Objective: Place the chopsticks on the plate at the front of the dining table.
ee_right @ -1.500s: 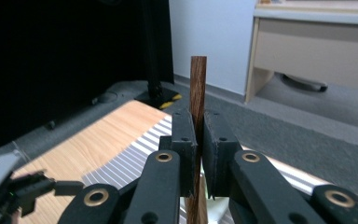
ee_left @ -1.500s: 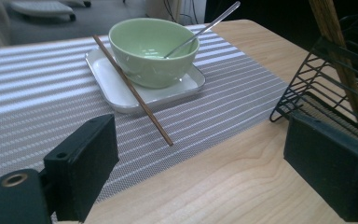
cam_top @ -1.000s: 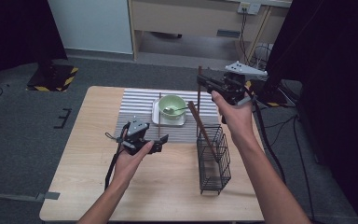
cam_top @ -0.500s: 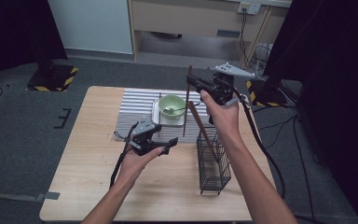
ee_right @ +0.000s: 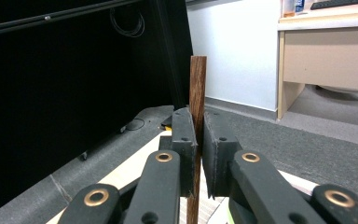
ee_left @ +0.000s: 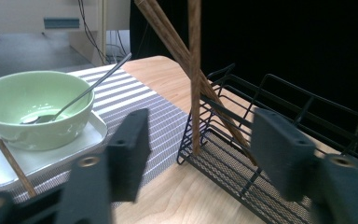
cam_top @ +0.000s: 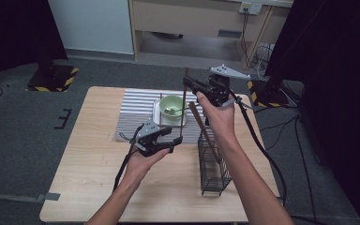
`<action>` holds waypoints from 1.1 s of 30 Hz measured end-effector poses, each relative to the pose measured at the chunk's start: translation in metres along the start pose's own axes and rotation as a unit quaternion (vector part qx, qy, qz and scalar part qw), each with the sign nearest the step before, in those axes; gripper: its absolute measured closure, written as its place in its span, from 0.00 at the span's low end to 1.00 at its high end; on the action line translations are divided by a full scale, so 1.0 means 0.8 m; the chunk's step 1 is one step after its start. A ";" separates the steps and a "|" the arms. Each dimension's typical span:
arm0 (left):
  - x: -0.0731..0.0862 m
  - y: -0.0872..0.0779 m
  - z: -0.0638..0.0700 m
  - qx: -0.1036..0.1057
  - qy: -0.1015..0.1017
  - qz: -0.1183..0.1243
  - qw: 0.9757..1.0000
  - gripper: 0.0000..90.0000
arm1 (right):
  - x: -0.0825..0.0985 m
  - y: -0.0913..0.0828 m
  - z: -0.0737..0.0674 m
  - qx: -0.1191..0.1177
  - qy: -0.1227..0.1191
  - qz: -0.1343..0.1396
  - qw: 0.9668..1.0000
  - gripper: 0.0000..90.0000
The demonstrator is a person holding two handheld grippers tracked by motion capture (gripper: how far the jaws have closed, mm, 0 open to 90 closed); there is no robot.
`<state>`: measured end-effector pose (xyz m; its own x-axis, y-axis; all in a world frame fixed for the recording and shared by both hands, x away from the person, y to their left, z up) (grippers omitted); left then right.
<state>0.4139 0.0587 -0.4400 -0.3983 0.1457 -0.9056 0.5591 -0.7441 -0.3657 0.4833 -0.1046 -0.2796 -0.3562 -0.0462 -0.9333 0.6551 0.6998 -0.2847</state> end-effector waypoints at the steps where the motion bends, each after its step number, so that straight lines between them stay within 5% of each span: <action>1: 0.000 0.001 0.000 0.000 -0.001 -0.001 1.000 0.46 | 0.000 0.000 0.000 0.000 0.001 0.001 1.000 0.94; 12: 0.003 0.014 0.000 0.011 -0.012 -0.011 1.000 0.76 | -0.001 0.000 -0.001 -0.006 0.008 0.000 1.000 0.94; 33: 0.008 0.022 0.005 0.020 -0.026 -0.016 0.999 0.93 | -0.002 -0.003 -0.002 -0.012 0.012 -0.002 1.000 0.94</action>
<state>0.4182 0.0437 -0.4515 -0.4532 0.1367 -0.8809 0.5167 -0.7649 -0.3846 0.4808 -0.1051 -0.2771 -0.3751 -0.0327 -0.9264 0.6374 0.7165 -0.2834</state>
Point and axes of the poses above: each handheld gripper's, and its own axes: y roughly forward along the jaws, x roughly out of its underside, z roughly to its right, the point moved 3 cm from there along y, roughly forward along the jaws, and after that the axes turned 5 degrees about -z, right-handed, at the moved point
